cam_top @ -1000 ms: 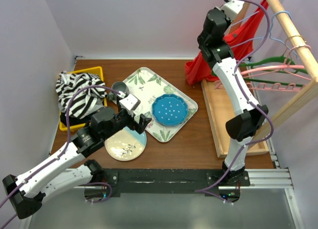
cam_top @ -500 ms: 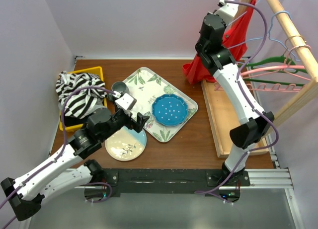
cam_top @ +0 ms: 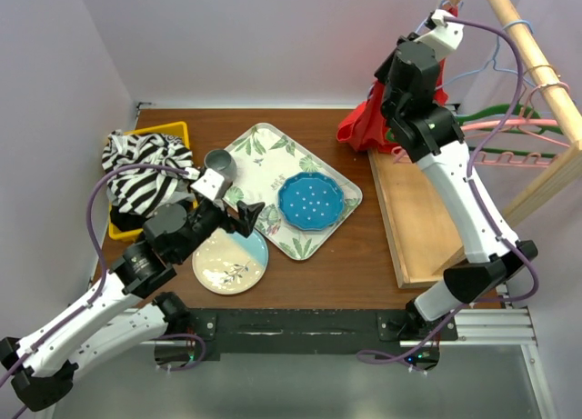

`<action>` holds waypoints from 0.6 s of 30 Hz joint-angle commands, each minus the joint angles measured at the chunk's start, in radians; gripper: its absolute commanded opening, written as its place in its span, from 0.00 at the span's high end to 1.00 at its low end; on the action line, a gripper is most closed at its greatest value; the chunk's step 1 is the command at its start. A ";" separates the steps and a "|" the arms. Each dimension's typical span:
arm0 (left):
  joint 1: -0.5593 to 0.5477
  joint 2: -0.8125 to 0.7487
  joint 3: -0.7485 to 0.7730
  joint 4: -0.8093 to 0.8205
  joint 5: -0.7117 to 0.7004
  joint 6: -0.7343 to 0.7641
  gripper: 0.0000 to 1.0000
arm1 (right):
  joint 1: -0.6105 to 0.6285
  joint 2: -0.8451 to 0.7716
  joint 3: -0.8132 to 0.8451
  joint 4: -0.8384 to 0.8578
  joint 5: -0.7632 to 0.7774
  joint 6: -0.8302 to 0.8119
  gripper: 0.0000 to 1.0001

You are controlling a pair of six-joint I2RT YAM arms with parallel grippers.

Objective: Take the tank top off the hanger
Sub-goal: Pick up the hanger from the clothesline.

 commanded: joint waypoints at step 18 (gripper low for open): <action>-0.002 -0.020 -0.009 0.056 -0.009 -0.010 0.00 | 0.003 -0.296 -0.142 -0.011 -0.446 -0.017 1.00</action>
